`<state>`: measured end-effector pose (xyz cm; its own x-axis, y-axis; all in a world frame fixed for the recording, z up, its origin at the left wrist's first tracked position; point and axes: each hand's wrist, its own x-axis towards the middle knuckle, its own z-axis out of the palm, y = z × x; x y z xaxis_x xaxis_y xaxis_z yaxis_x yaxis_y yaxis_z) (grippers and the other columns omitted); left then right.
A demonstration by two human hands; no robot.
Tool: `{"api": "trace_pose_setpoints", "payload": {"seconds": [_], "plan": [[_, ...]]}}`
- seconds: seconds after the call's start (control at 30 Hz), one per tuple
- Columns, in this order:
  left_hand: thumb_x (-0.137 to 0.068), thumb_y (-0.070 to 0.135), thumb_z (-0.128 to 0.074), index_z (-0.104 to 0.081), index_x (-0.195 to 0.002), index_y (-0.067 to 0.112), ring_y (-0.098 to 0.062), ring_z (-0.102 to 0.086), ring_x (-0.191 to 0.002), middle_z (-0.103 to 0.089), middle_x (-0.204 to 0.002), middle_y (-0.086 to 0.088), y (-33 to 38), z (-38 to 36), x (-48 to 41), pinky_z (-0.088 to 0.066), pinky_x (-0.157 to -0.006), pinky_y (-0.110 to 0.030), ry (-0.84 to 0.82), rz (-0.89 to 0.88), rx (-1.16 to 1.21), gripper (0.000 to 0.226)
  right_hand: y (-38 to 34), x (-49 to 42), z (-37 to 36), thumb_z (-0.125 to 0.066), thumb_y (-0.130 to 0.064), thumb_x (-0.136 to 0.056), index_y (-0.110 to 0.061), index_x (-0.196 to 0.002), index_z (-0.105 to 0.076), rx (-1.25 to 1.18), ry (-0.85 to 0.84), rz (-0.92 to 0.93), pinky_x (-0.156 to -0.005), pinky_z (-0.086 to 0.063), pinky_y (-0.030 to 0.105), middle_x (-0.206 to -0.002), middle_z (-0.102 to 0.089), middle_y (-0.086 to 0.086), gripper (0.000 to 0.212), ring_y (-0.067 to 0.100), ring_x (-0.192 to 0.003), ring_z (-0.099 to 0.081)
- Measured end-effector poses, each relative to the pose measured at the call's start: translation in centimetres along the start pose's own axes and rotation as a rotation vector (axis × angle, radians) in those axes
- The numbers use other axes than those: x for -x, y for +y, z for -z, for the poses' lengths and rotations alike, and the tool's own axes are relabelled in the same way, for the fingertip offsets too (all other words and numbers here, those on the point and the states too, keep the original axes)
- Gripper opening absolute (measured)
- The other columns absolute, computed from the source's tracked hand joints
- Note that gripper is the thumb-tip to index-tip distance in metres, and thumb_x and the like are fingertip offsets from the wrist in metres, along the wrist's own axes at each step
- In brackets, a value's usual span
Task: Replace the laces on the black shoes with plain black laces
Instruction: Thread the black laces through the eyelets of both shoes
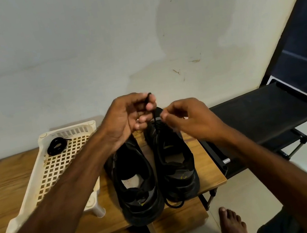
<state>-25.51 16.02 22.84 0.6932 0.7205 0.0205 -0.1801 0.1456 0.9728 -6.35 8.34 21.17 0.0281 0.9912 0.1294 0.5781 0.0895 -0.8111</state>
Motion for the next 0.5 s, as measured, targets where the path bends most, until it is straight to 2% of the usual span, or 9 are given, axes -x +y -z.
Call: {"api": "trace_pose_setpoints", "payload": {"seconds": [0.07, 0.1, 0.2, 0.27, 0.37, 0.43, 0.5], "plan": [[-0.101, 0.012, -0.047, -0.067, -0.119, 0.001, -0.008, -0.05, -0.058, -0.073, -0.101, -0.006, 0.5, -0.8, 0.0, -0.039, -0.045, -0.016, 0.031, -0.098, 0.016, 0.029, -1.4, 0.3, 0.0, -0.049, -0.025, -0.108, -0.011, -0.111, -0.074, -0.412, -0.097, -0.077, -0.09, -0.058, 0.034, -0.102, -0.079, 0.001, 0.029, 0.009, -0.1, -0.073], [-0.102, 0.009, -0.046, -0.061, -0.129, -0.001, -0.008, -0.052, -0.058, -0.074, -0.113, -0.012, 0.5, -1.1, -0.1, -0.039, -0.045, -0.016, 0.038, -0.111, 0.0, 0.032, -1.9, 0.4, -0.1, -0.045, -0.026, -0.109, -0.01, -0.112, -0.073, -0.539, -0.135, -0.109, -0.095, -0.056, 0.039, -0.105, -0.079, 0.003, 0.032, 0.012, -0.105, -0.073], [-0.104, 0.005, -0.044, -0.048, -0.14, 0.0, -0.007, -0.054, -0.052, -0.071, -0.124, -0.02, 0.4, -1.4, 0.0, -0.036, -0.038, -0.014, 0.043, -0.08, -0.021, 0.037, -2.3, 0.5, -0.7, -0.049, -0.03, -0.107, -0.012, -0.106, -0.073, -0.585, -0.162, -0.116, -0.102, -0.051, 0.047, -0.107, -0.078, 0.004, 0.03, 0.018, -0.11, -0.072], [-0.104, 0.005, -0.045, -0.043, -0.142, 0.002, -0.008, -0.053, -0.047, -0.07, -0.124, -0.021, 0.3, -1.0, 0.1, -0.034, -0.034, -0.014, 0.057, -0.063, -0.013, 0.038, -2.2, 0.4, -0.9, -0.055, -0.034, -0.104, -0.011, -0.108, -0.075, -0.539, -0.159, -0.137, -0.102, -0.051, 0.046, -0.105, -0.078, 0.001, 0.031, 0.014, -0.108, -0.071], [-0.104, 0.006, -0.045, -0.039, -0.141, 0.004, -0.01, -0.055, -0.045, -0.07, -0.125, -0.02, 0.1, -0.3, 0.1, -0.033, -0.033, -0.014, 0.079, -0.064, -0.009, 0.037, -2.2, 0.2, -0.8, -0.057, -0.039, -0.102, -0.014, -0.1, -0.078, -0.437, -0.156, -0.188, -0.103, -0.051, 0.045, -0.102, -0.078, -0.003, 0.032, 0.011, -0.108, -0.069], [-0.104, 0.01, -0.048, -0.041, -0.131, 0.003, -0.012, -0.058, -0.05, -0.071, -0.126, -0.016, -0.3, 0.1, -0.1, -0.034, -0.033, -0.014, 0.113, -0.082, -0.022, 0.029, -2.3, 0.0, -0.4, -0.054, -0.038, -0.104, -0.014, -0.093, -0.074, -0.468, -0.152, -0.211, -0.103, -0.051, 0.046, -0.105, -0.078, 0.001, 0.034, 0.015, -0.109, -0.071], [-0.104, 0.016, -0.051, -0.047, -0.116, 0.005, -0.01, -0.057, -0.054, -0.072, -0.125, -0.01, -1.0, 0.5, -0.4, -0.034, -0.036, -0.014, 0.194, -0.105, -0.039, 0.017, -2.3, -0.3, 0.3, -0.049, -0.035, -0.107, -0.013, -0.09, -0.065, -0.599, -0.159, -0.24, -0.098, -0.054, 0.047, -0.102, -0.078, 0.01, 0.031, 0.024, -0.102, -0.075]]}}
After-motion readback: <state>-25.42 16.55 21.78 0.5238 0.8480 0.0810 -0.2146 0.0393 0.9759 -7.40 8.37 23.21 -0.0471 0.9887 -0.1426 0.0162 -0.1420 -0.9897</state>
